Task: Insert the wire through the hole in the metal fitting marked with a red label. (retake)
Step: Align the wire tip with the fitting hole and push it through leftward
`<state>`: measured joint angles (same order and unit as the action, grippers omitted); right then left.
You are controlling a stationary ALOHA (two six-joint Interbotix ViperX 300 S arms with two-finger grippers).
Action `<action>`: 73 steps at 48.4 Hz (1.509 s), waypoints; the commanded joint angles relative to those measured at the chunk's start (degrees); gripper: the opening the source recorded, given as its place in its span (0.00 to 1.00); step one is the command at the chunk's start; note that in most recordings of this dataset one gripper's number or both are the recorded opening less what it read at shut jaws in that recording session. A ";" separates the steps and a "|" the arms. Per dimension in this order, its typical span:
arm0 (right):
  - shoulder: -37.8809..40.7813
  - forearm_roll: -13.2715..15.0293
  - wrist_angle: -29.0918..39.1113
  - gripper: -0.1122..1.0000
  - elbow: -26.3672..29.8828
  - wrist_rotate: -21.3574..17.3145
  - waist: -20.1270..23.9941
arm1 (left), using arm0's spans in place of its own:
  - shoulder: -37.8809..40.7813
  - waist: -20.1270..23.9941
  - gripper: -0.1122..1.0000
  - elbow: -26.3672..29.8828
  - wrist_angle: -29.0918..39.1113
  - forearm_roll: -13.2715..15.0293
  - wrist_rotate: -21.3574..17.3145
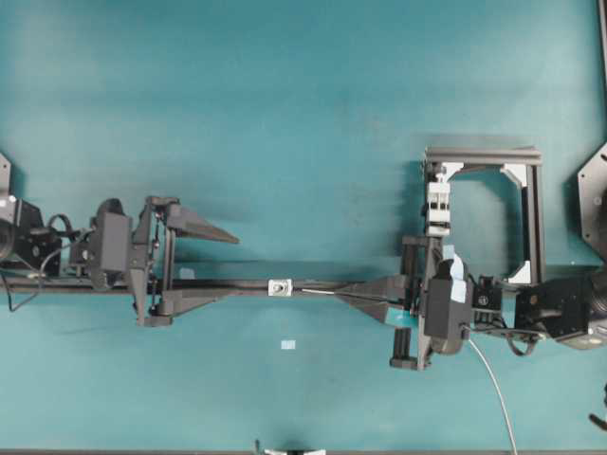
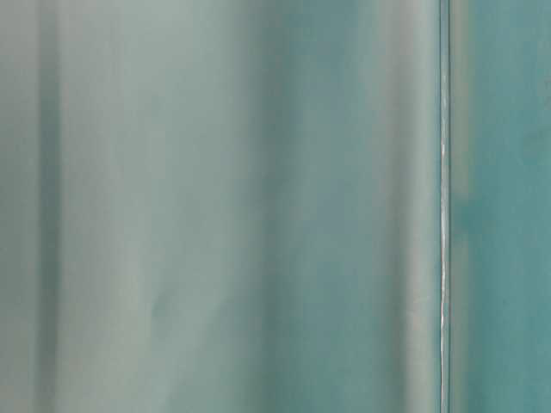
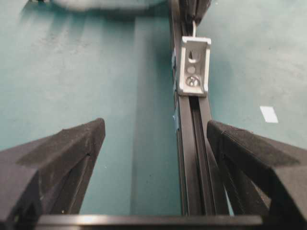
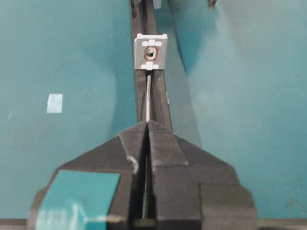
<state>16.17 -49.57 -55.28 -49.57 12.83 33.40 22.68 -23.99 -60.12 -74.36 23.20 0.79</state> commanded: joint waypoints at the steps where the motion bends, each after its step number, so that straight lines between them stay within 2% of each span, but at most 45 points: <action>1: -0.79 0.00 -1.67 0.13 0.44 0.00 0.35 | 0.35 -0.09 0.75 1.14 -0.53 0.18 -0.09; 34: 0.26 0.00 -3.25 0.13 0.62 0.00 0.35 | -0.18 0.62 0.75 1.76 -0.44 0.18 0.00; 58: 0.44 0.18 -3.25 0.13 0.79 0.00 0.35 | -0.88 0.53 0.75 1.85 0.26 0.18 1.41; 73: 1.14 0.97 -3.52 0.13 1.67 0.18 0.35 | -0.88 0.53 0.75 1.85 0.26 0.18 1.85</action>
<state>18.02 -49.13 -58.01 -48.87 12.92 33.49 23.29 -23.29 -58.62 -73.92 23.55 2.55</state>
